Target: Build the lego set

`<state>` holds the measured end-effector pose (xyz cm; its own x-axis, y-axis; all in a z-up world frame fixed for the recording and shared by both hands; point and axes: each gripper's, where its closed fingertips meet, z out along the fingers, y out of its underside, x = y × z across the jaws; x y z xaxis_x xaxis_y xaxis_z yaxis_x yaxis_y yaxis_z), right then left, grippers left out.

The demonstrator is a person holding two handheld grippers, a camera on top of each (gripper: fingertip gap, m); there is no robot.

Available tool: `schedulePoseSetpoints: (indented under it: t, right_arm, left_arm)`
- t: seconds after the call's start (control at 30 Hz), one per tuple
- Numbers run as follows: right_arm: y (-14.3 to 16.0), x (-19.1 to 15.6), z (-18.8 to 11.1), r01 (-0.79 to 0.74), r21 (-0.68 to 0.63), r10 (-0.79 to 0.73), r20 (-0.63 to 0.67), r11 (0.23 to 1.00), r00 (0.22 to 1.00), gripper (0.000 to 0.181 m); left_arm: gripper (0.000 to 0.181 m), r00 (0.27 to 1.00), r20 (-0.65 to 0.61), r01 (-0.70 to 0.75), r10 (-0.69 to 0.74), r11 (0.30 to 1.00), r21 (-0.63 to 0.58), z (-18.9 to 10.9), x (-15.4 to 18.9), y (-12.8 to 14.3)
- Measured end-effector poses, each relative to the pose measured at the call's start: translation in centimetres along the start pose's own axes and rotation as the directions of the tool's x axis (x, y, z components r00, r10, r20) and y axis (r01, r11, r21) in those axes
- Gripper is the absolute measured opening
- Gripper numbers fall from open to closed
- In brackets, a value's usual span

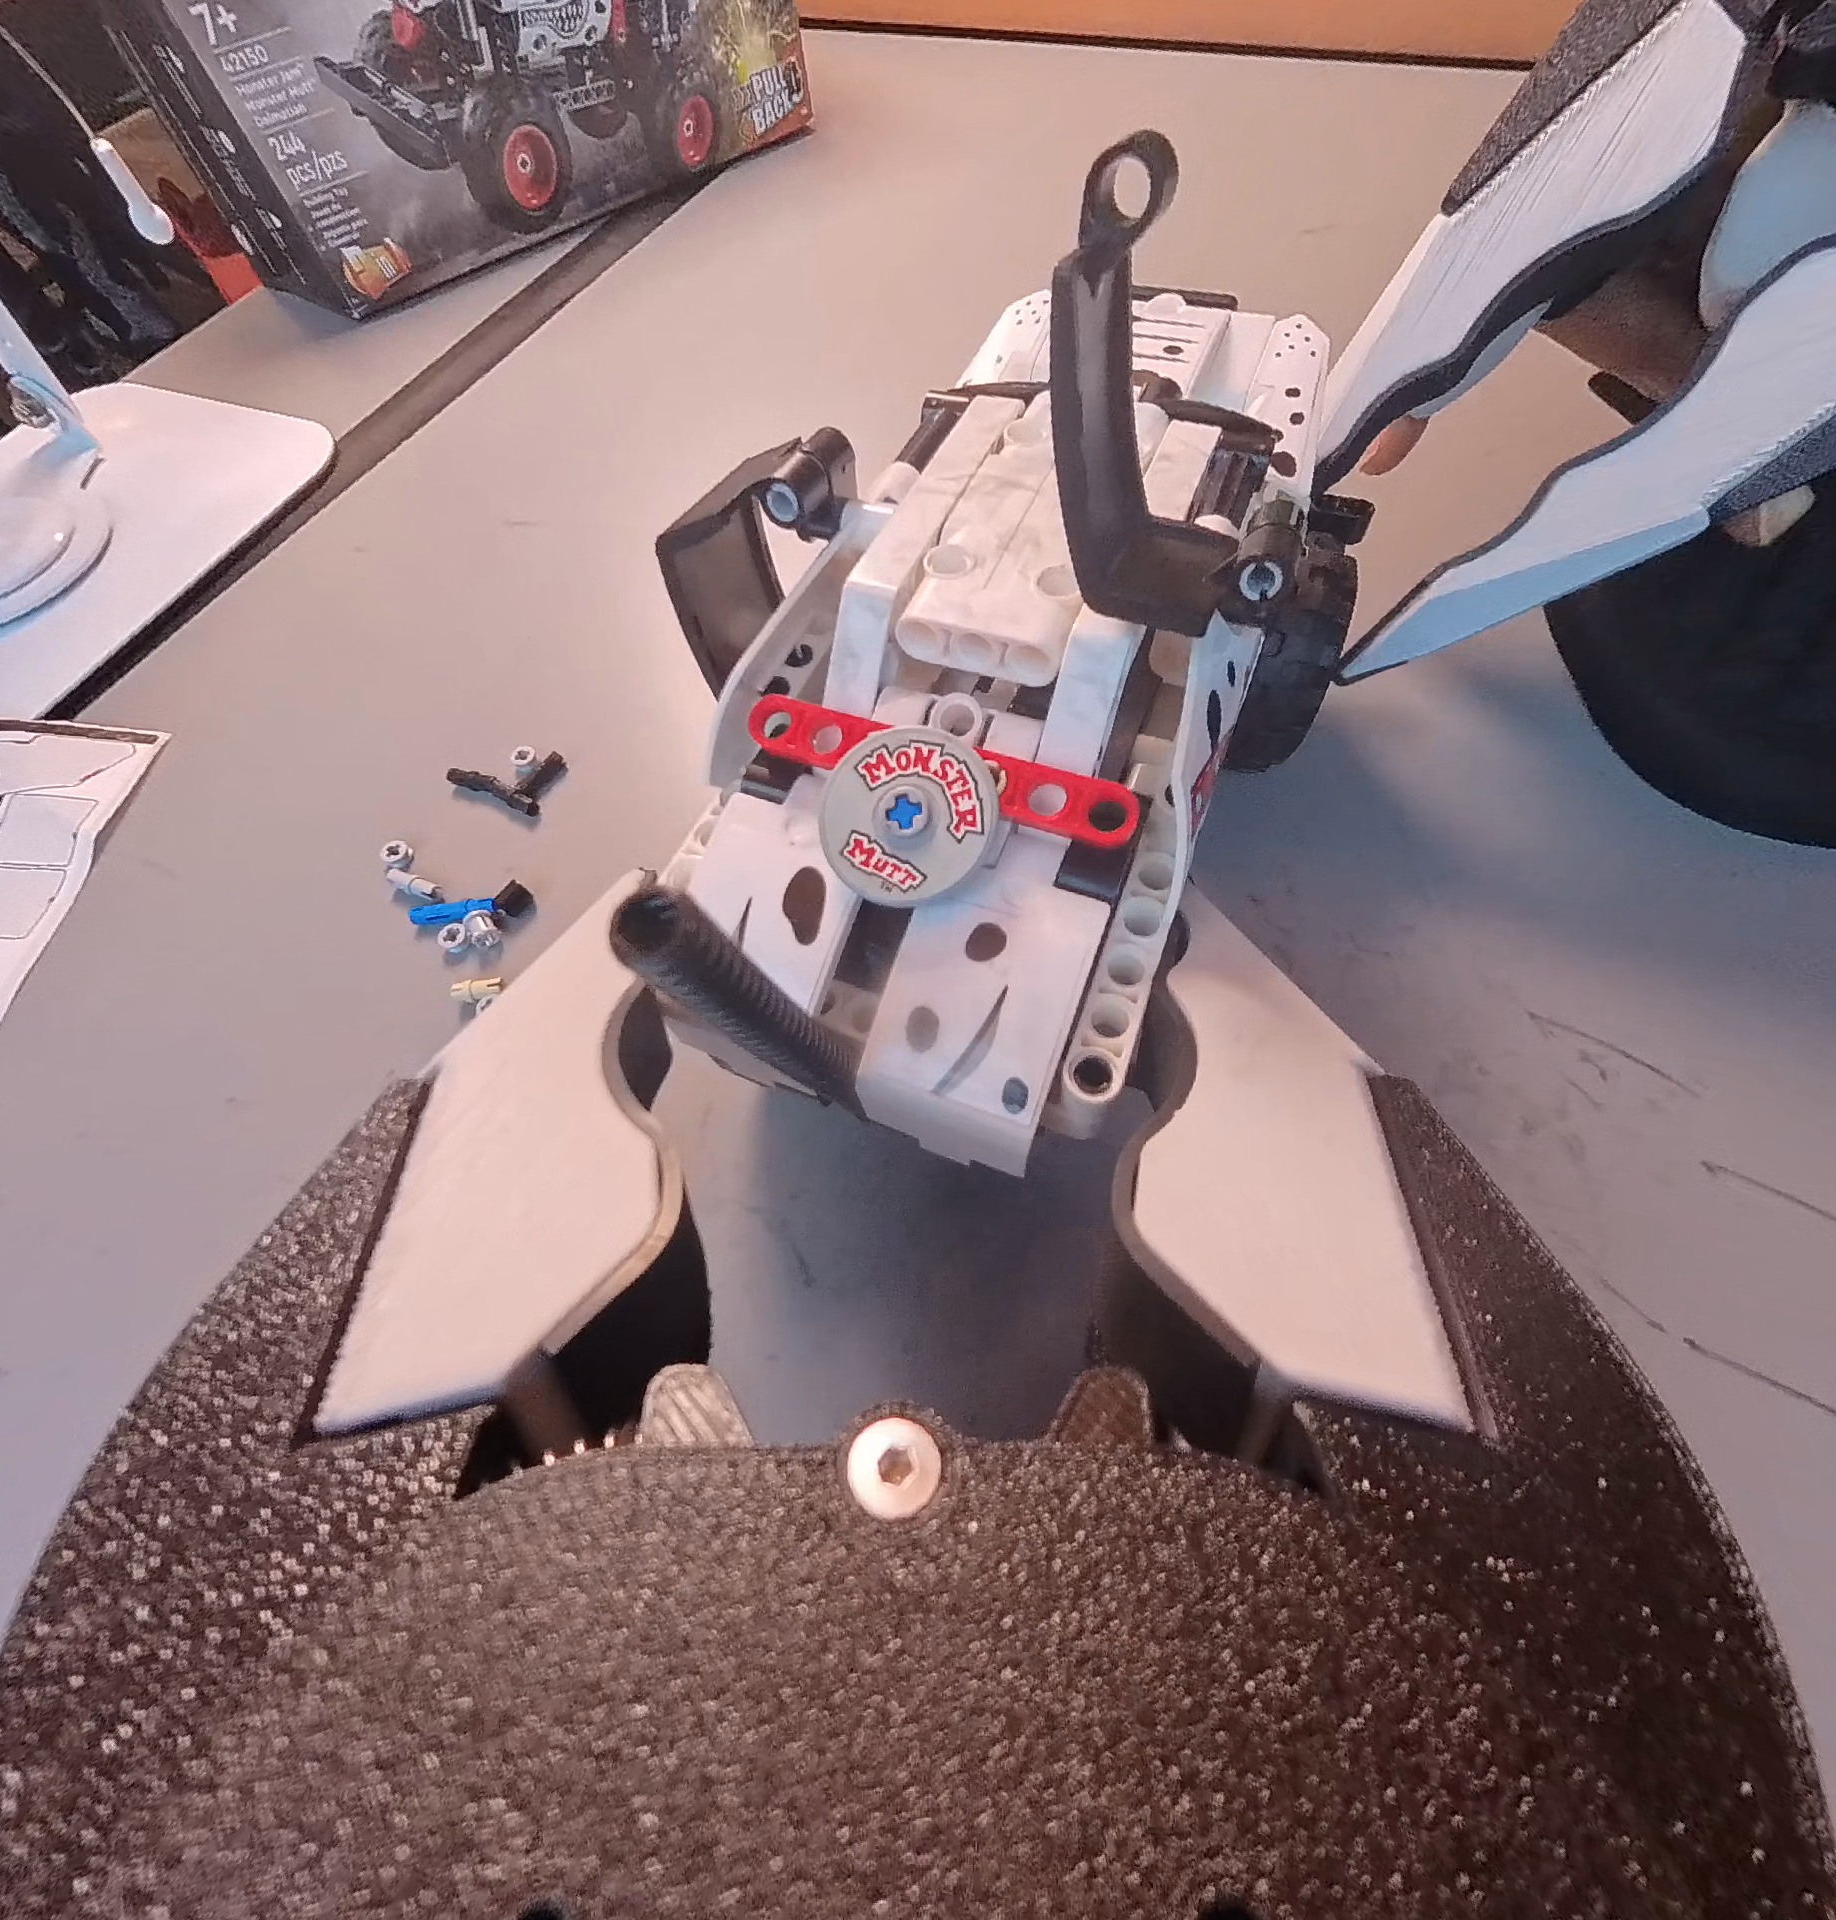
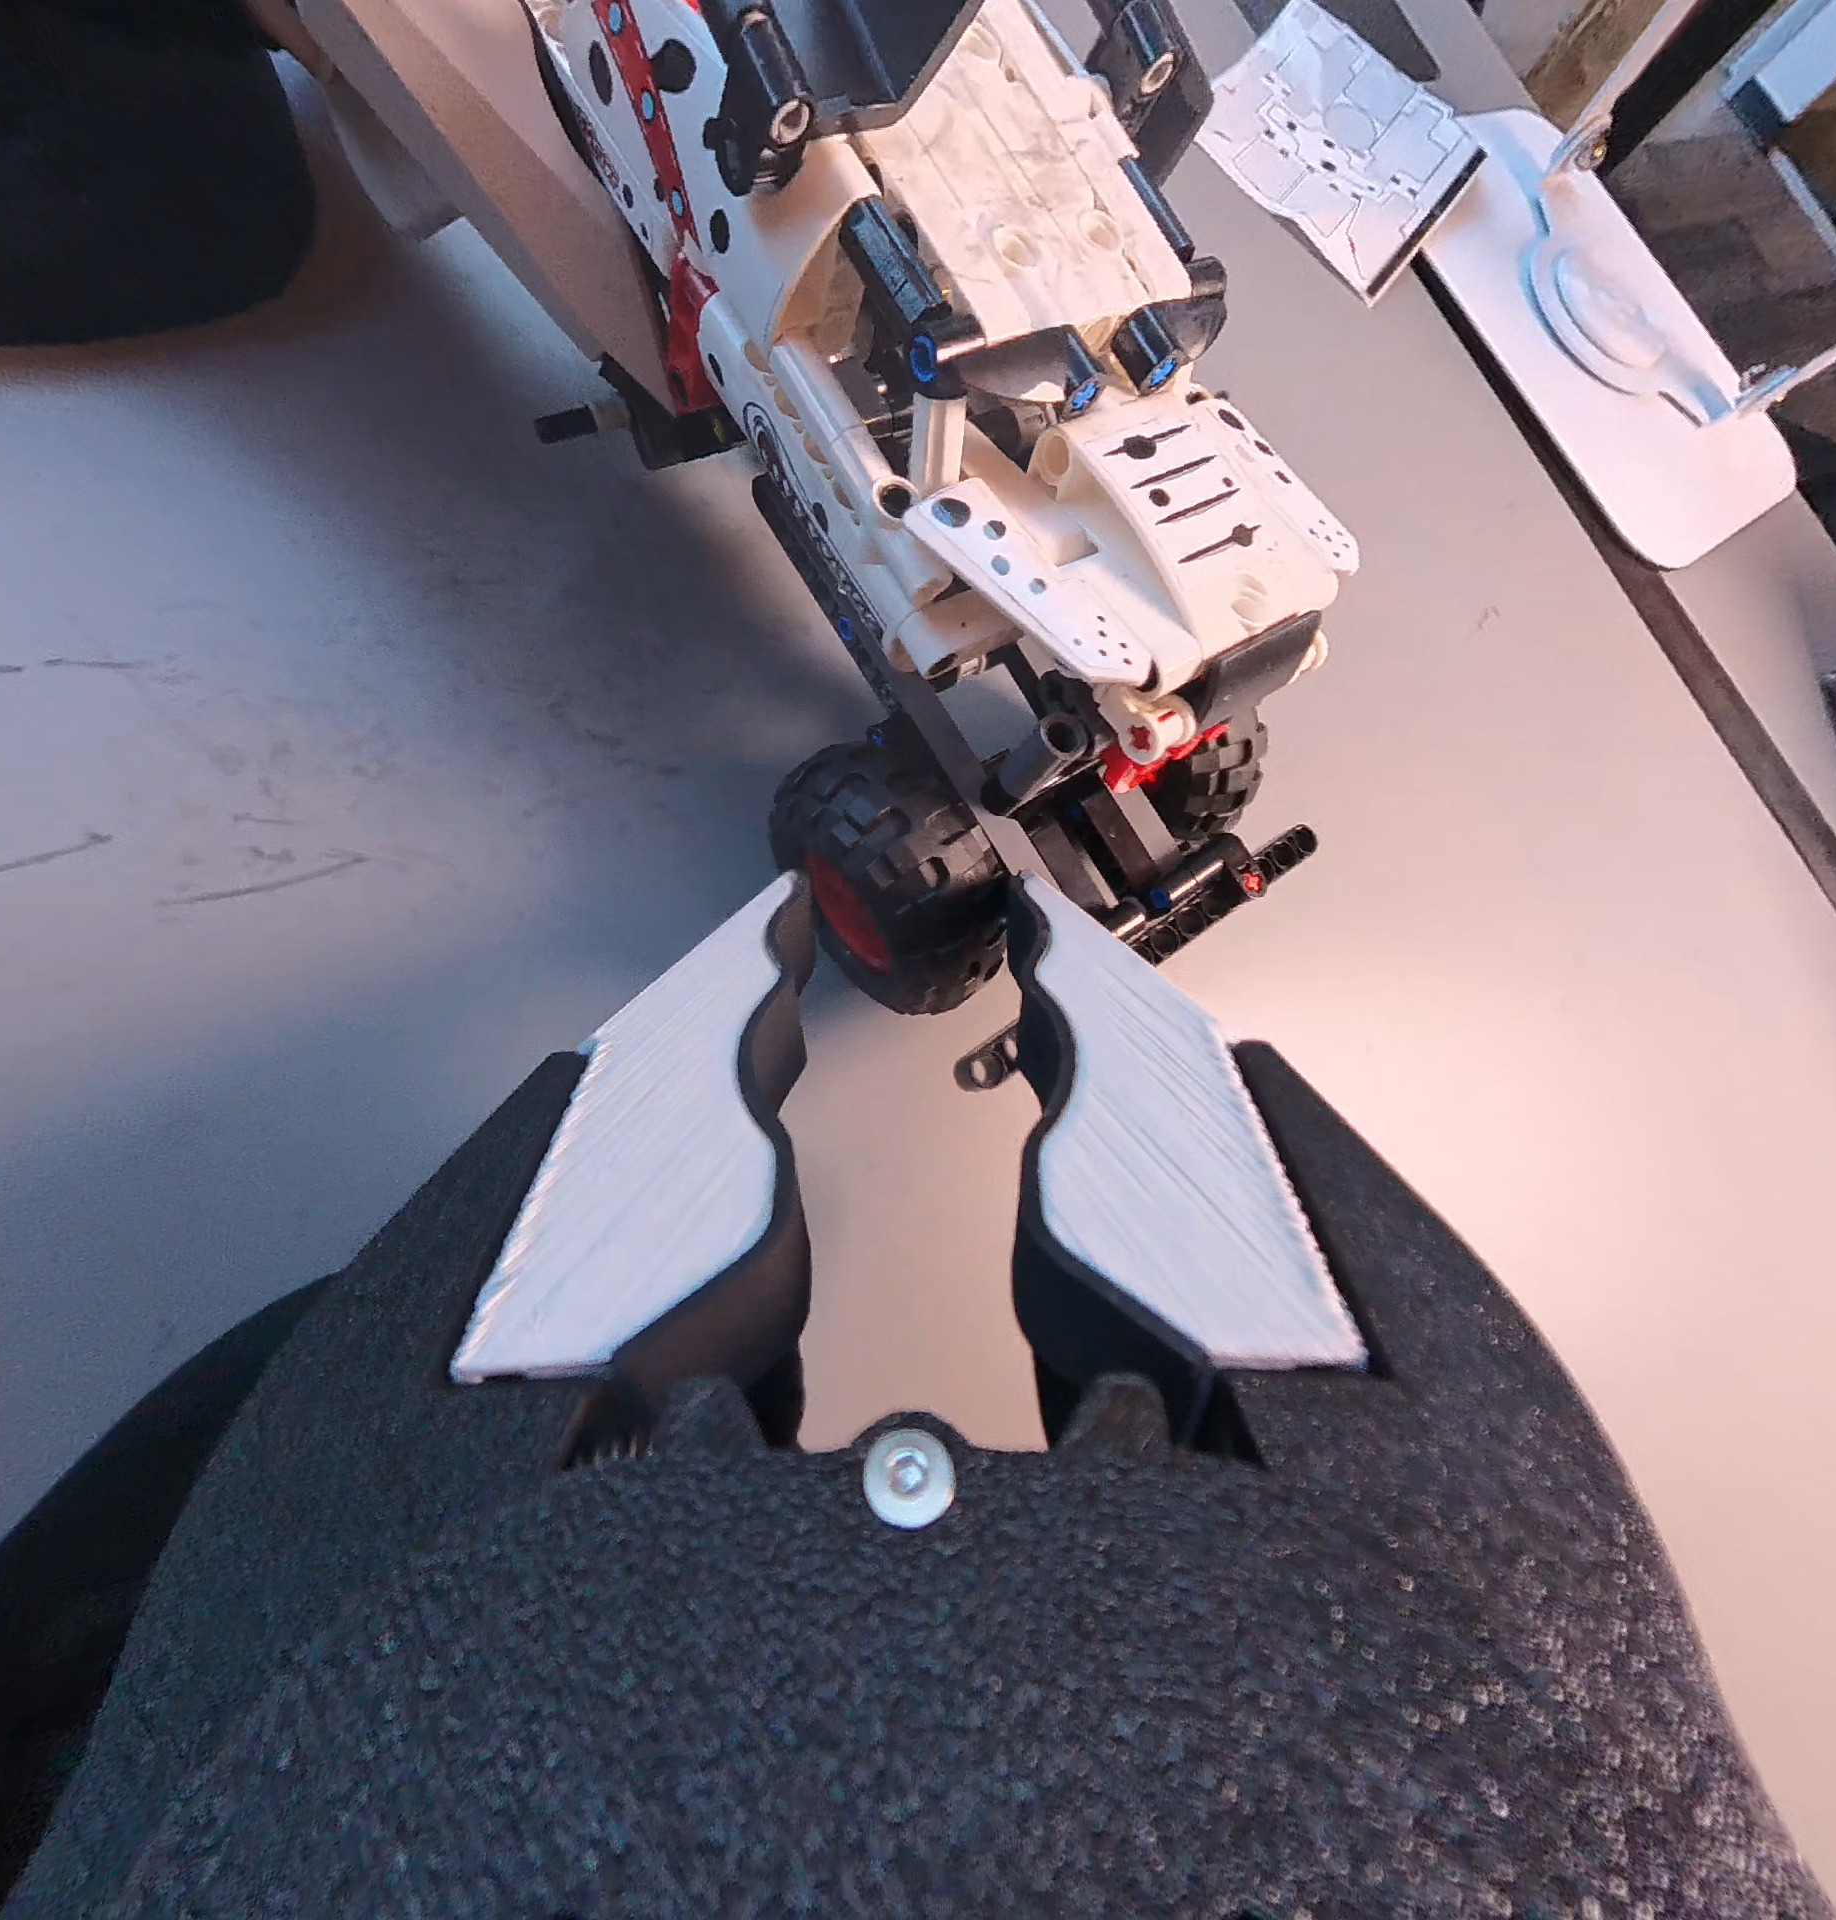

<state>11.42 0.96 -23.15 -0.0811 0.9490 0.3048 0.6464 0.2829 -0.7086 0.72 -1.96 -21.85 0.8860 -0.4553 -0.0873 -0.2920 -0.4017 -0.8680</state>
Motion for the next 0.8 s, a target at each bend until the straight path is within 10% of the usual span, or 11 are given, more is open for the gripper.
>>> schedulePoseSetpoints:
  t: [0.8]
  right_arm:
    - [-1.3,6.3,-5.7,0.032,0.015,-0.031,-0.083,0.999,0.996,0.043]
  left_arm:
    - [0.090,0.998,0.063,0.030,-0.029,0.999,-0.018,4.2,1.7,-2.4]
